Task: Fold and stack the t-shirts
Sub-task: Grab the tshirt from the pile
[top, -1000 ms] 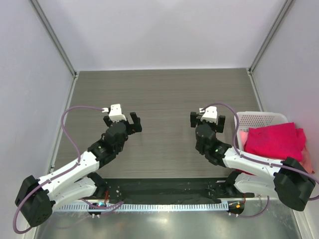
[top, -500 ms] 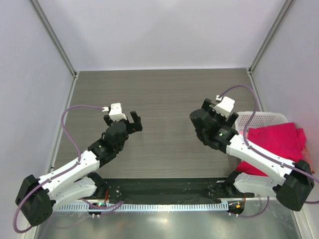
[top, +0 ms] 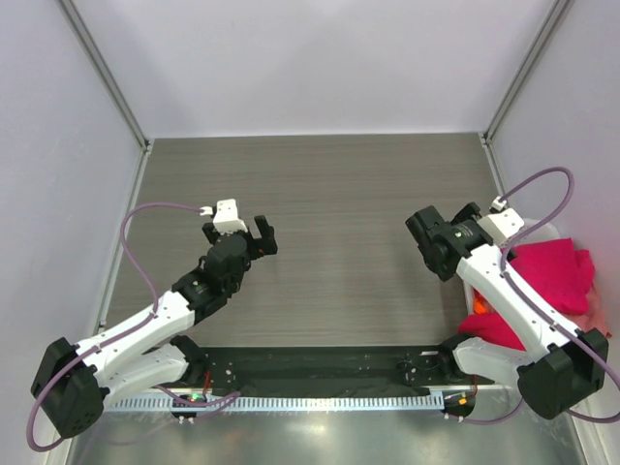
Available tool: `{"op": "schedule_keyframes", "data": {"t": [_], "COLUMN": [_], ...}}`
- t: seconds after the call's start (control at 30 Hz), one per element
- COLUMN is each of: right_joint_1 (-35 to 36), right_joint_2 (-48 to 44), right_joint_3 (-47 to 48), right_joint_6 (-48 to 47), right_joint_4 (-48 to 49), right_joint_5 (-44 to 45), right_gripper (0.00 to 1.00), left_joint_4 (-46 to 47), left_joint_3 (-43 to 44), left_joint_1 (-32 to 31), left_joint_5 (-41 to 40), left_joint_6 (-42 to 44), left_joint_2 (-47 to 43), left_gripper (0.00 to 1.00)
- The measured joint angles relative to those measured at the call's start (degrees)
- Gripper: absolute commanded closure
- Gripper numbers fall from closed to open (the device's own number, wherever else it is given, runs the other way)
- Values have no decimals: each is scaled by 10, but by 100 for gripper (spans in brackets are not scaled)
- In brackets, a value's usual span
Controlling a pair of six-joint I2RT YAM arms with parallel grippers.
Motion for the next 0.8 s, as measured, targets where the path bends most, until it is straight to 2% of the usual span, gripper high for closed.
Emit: {"op": "schedule_keyframes", "data": {"t": [0.07,0.33,0.5,0.63,0.7,0.73,0.8], "right_joint_1": [-3,-19,-79,-166,-215,-243,-299], "right_joint_2": [17,31,26,35,37,37,37], "right_joint_3": [0,-42,-42,-48,-58,-64,-79], "right_joint_6": [45,173,149,100,51,25,-22], "right_joint_4": [-24,-62,-64,-35,4,31,79], "right_joint_5": [-8,-23,-18,-21,-36,-49,-80], "right_gripper": [0,0,1,8,20,50,78], "left_joint_4": [0,-5,-9,-9,-9,-9,-9], "left_joint_3": [0,0,0,0,0,0,0], "left_joint_1": [0,0,0,0,0,0,0], "left_joint_5": [0,0,0,0,0,0,0], "left_joint_6": [0,0,0,0,0,0,0], "left_joint_2": [0,0,0,1,1,1,1], "left_gripper": [1,0,1,0,0,0,1]}}
